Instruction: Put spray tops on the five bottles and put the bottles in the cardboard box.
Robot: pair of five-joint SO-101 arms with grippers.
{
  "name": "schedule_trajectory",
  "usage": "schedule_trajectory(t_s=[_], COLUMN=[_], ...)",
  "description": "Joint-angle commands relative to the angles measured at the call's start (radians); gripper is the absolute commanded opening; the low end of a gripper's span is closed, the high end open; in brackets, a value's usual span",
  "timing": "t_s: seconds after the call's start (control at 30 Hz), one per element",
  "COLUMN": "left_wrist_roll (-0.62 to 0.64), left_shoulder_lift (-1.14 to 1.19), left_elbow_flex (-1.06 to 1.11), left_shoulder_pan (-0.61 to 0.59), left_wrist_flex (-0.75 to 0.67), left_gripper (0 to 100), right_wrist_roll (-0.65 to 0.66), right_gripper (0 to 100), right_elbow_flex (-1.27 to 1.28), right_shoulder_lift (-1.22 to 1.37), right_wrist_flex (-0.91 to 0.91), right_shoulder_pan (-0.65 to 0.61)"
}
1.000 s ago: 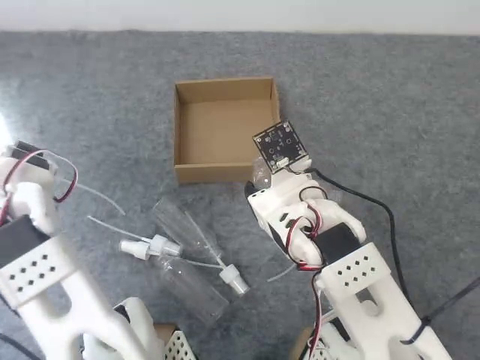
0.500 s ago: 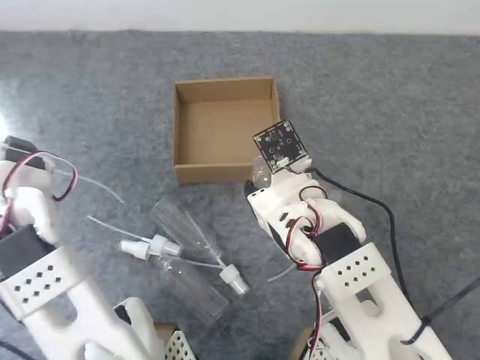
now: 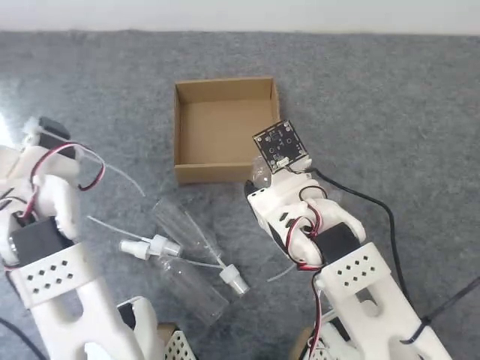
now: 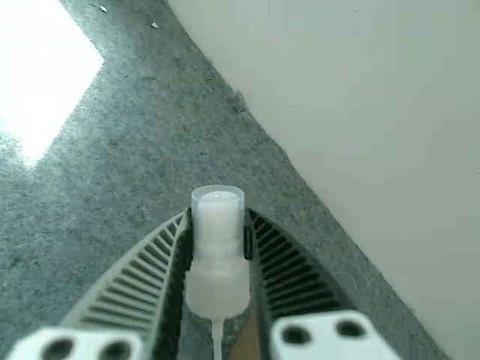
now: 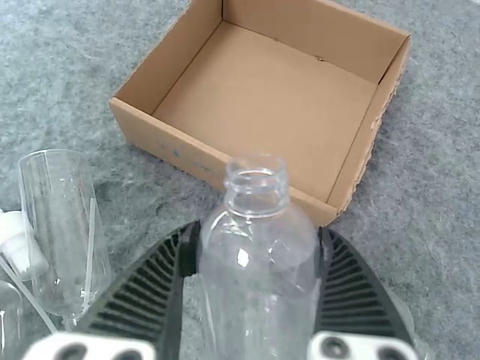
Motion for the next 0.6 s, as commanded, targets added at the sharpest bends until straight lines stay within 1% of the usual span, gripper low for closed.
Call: schedule_trajectory(t_s=[0.0, 0.07, 0.17, 0.27, 0.4, 0.57], left_wrist_roll=[-0.141, -0.212, -0.238, -0.272, -0.301, -0.321], left_shoulder_lift=[-0.038, -0.04, -0.083, -0.176, -0.338, -0.471], left_elbow_flex=[-0.01, -0.013, -0.007, 0.019, 0.116, 0.2], left_shoulder_pan=[0.054, 0.072, 0.107, 0.161, 0.222, 0.269], left_wrist_flex=[-0.072, -0.094, -0.109, -0.081, -0.097, -0.103], left_gripper=[1, 1, 1, 1, 1, 1], right_wrist_roll=[0.017, 0.017, 0.017, 0.017, 0.017, 0.017], right_gripper=[13.2, 13.2, 13.2, 13.2, 13.2, 13.2], right_elbow_flex=[-0.012, -0.012, -0.012, -0.012, -0.012, -0.012], right_shoulder_lift=[-0.039, -0.039, -0.039, -0.039, -0.039, -0.039], right_wrist_flex=[-0.022, -0.022, -0.022, -0.022, -0.022, -0.022], right_shoulder_pan=[0.007, 0.007, 0.007, 0.008, 0.01, 0.008])
